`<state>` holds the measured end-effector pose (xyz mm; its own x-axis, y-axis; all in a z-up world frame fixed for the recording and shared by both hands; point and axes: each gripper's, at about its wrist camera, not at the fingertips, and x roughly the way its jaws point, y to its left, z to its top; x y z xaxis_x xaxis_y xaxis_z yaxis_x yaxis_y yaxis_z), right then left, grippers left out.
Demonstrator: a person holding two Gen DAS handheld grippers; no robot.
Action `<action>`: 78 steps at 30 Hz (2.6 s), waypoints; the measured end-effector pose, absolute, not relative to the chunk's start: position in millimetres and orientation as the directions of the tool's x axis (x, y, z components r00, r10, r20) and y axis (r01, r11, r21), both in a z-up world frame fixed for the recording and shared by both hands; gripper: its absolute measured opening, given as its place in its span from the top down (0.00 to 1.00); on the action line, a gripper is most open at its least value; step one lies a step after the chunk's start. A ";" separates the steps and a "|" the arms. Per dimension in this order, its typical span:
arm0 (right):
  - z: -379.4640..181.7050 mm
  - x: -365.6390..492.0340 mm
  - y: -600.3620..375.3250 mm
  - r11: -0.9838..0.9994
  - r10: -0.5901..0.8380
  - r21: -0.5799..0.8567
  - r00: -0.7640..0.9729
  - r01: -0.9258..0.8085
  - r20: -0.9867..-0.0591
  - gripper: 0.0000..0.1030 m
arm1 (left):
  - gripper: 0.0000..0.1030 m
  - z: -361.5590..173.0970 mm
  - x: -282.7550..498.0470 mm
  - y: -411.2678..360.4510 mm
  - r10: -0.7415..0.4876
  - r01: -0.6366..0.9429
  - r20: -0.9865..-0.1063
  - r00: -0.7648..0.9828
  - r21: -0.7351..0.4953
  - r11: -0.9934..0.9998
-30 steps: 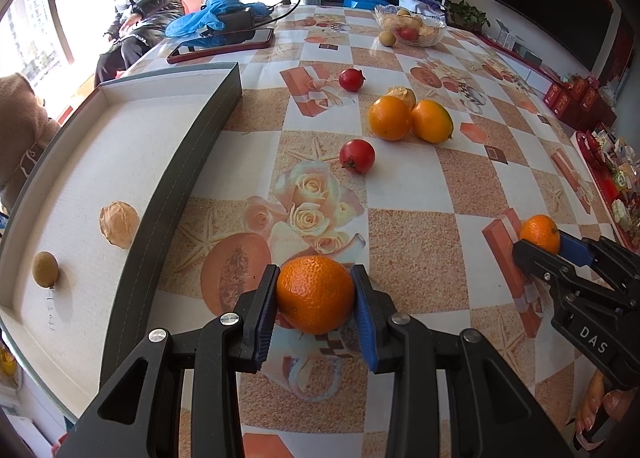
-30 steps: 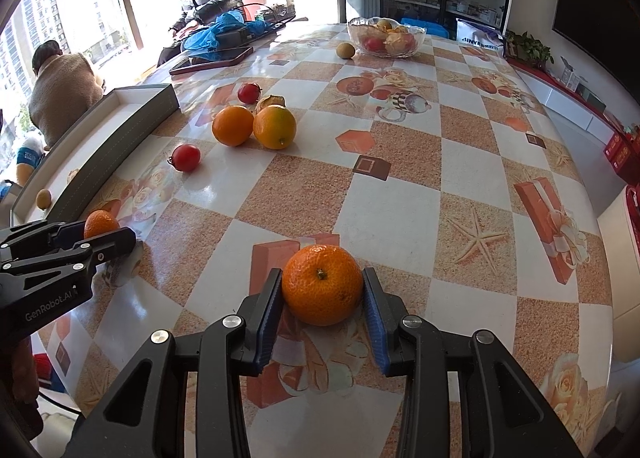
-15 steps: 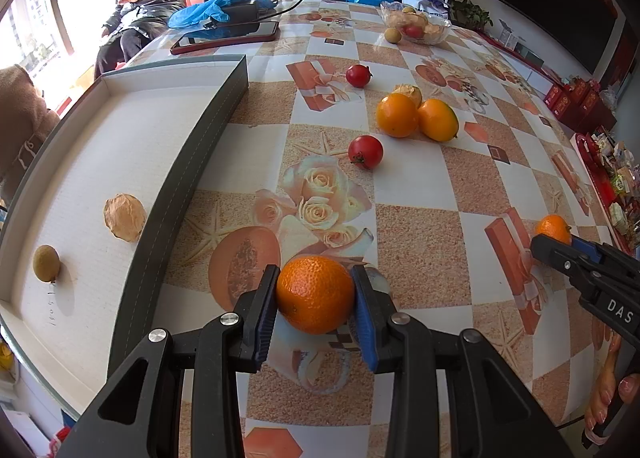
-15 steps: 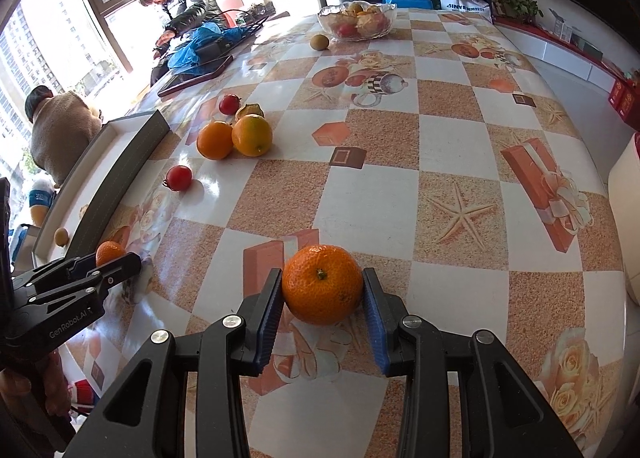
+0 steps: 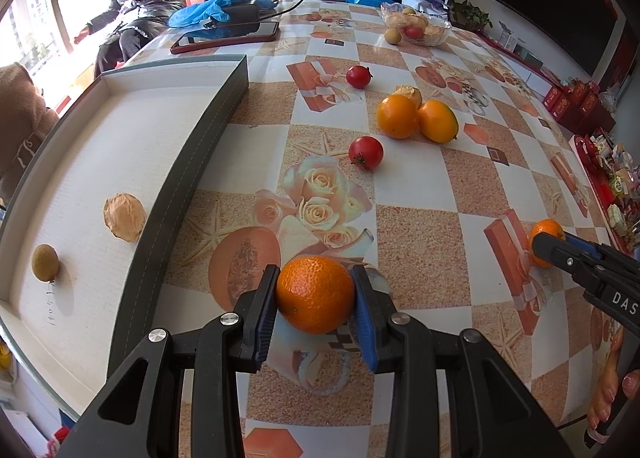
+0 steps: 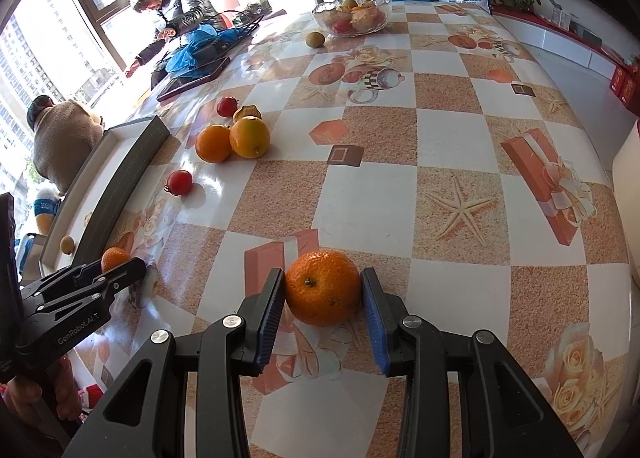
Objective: Organize fruits
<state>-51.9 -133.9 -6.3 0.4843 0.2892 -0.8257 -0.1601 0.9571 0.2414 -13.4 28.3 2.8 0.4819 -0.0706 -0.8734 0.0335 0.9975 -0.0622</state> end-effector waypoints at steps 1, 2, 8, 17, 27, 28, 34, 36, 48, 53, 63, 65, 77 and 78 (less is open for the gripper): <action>-5.4 -52.0 -134.2 0.958 0.287 0.239 0.486 -0.159 -0.825 0.61 | 0.63 2.8 -13.6 28.9 -0.073 0.033 -0.873 0.481 -0.065 0.997; -5.0 -52.2 -134.0 0.960 0.279 0.230 0.488 -0.159 -0.827 0.61 | 0.63 2.8 -13.4 29.6 -0.073 0.033 -0.873 0.482 -0.066 0.997; -9.5 -53.4 -128.2 0.972 0.221 0.144 0.503 -0.186 -0.836 0.61 | 0.62 2.8 -13.9 30.0 -0.062 0.041 -0.870 0.490 -0.048 0.998; -9.8 -50.0 -119.3 0.978 0.182 0.099 0.519 -0.182 -0.835 0.62 | 0.63 3.1 -13.3 32.0 -0.071 0.040 -0.869 0.490 -0.059 0.997; 2.5 -49.7 -122.7 0.964 0.263 0.198 0.495 -0.179 -0.828 0.62 | 0.63 4.2 -12.5 36.9 -0.088 0.028 -0.872 0.481 -0.086 0.996; 3.5 -49.7 -122.4 0.962 0.271 0.209 0.492 -0.178 -0.827 0.62 | 0.63 4.5 -12.6 37.7 -0.091 0.027 -0.873 0.479 -0.089 0.996; 8.8 -47.8 -118.4 0.953 0.302 0.244 0.480 -0.181 -0.823 0.62 | 0.63 7.1 -13.7 42.3 -0.102 0.025 -0.873 0.477 -0.103 0.994; 10.2 -46.8 -117.2 0.948 0.318 0.261 0.474 -0.183 -0.821 0.62 | 0.63 10.2 -13.8 44.1 -0.110 0.027 -0.871 0.478 -0.110 0.994; 43.7 -24.8 -81.7 0.907 0.417 0.336 0.441 -0.253 -0.795 0.62 | 0.63 74.2 4.6 105.4 -0.097 -0.034 -0.826 0.555 -0.139 0.990; 60.2 -8.6 -43.9 0.883 0.459 0.351 0.415 -0.312 -0.785 0.62 | 0.63 103.4 17.0 150.4 -0.023 -0.117 -0.799 0.601 -0.116 0.986; 83.7 20.9 55.3 0.819 0.527 0.346 0.360 -0.458 -0.770 0.62 | 0.63 90.6 35.3 204.6 0.083 -0.233 -0.807 0.584 -0.068 0.970; 84.9 28.0 74.3 0.803 0.545 0.361 0.342 -0.474 -0.765 0.62 | 0.63 76.5 38.1 209.2 0.089 -0.247 -0.826 0.556 -0.063 0.967; 42.9 50.0 147.3 0.762 0.567 0.404 0.220 -0.506 -0.794 0.62 | 0.63 29.8 46.7 226.1 0.128 -0.294 -0.873 0.470 -0.018 0.955; 40.9 51.1 148.8 0.762 0.568 0.408 0.215 -0.503 -0.794 0.62 | 0.63 27.3 47.0 227.0 0.128 -0.298 -0.876 0.465 -0.019 0.954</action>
